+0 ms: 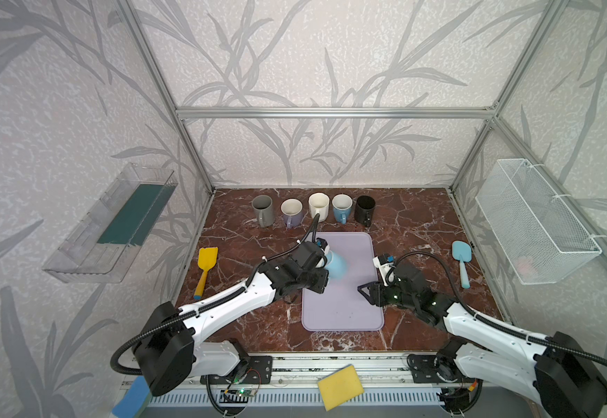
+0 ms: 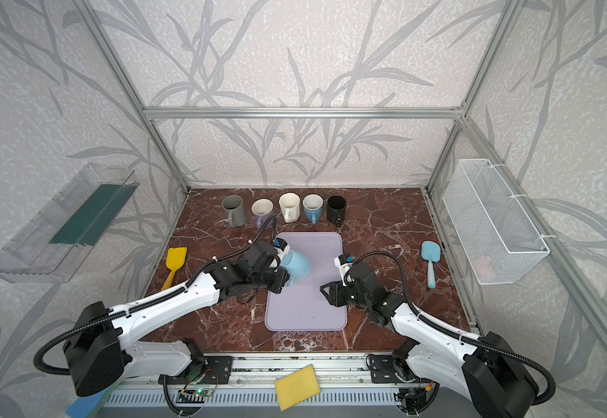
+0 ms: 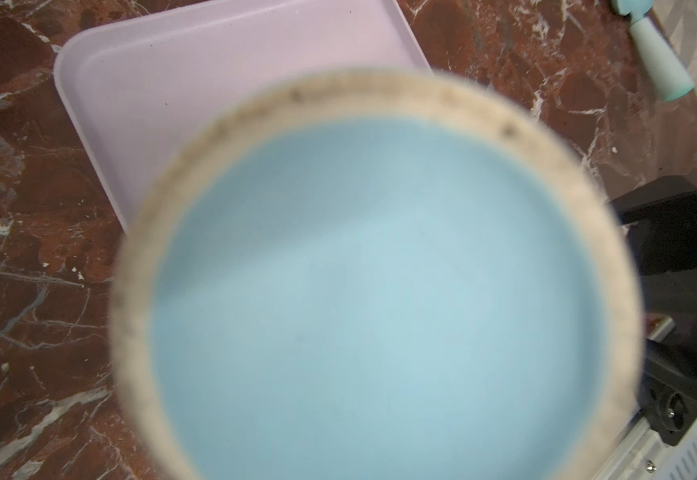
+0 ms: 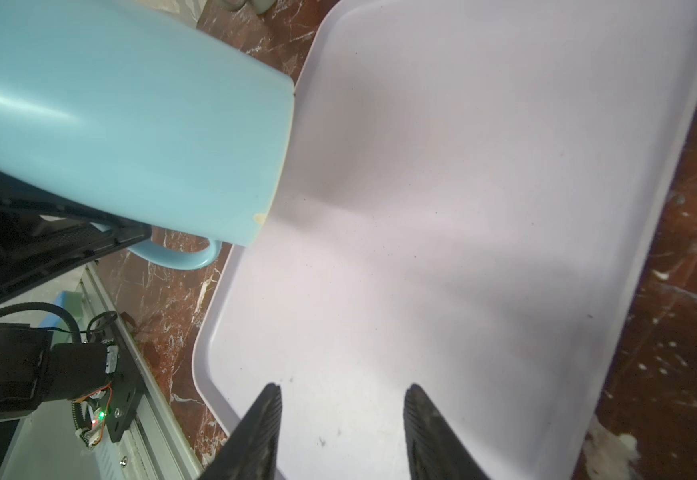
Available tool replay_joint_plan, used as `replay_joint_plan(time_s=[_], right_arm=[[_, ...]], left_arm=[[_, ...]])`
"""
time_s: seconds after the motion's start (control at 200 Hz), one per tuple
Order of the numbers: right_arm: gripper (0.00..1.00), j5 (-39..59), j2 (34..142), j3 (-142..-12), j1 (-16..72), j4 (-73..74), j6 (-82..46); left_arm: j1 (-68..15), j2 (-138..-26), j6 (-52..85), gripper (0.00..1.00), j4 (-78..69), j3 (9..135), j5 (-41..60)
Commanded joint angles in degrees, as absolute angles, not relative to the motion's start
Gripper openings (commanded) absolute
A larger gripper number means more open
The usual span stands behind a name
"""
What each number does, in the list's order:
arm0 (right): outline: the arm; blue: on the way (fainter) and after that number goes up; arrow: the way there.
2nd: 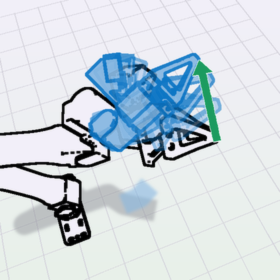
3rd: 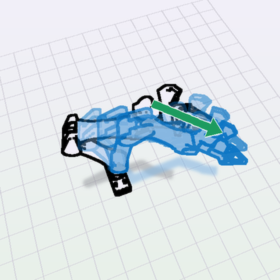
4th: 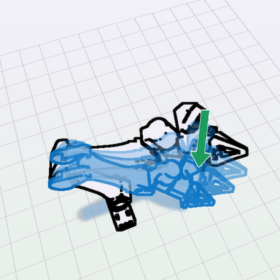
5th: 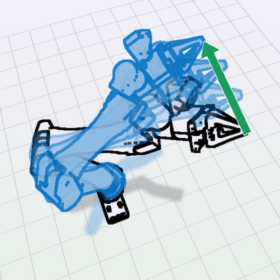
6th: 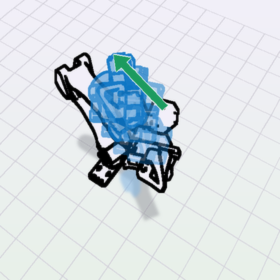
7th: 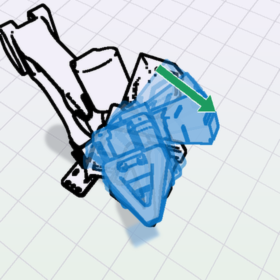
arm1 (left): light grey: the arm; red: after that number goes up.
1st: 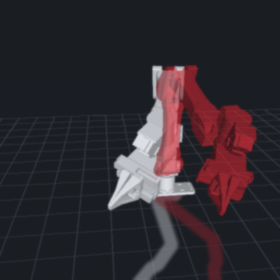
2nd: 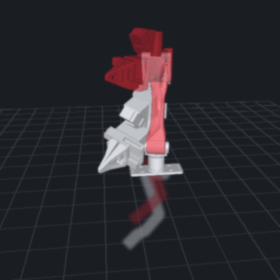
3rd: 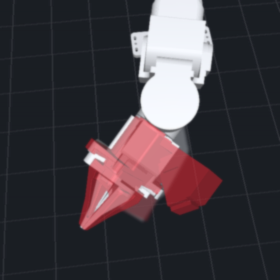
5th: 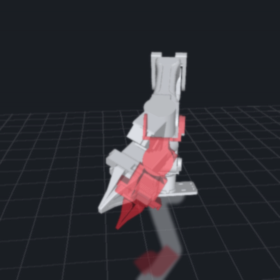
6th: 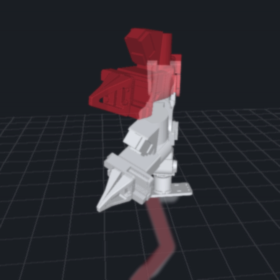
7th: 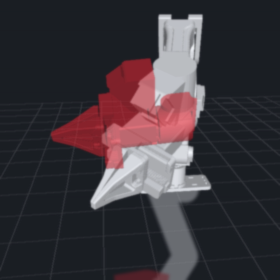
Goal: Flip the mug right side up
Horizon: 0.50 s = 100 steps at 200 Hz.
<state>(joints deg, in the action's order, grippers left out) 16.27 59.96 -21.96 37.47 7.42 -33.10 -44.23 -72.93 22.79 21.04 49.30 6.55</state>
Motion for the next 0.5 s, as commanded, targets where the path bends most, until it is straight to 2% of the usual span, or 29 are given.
replay_joint_plan(time_s=[0.0,0.495], right_arm=[[0.50,18.04,60.44,-21.67,37.27,12.12,-34.66],[0.51,22.01,61.96,-26.26,36.71,17.48,-37.91]], left_arm=[[-42.93,-69.10,24.66,0.00,11.14,48.27,9.77],[-40.83,-65.00,25.94,0.00,3.62,47.72,14.89]])
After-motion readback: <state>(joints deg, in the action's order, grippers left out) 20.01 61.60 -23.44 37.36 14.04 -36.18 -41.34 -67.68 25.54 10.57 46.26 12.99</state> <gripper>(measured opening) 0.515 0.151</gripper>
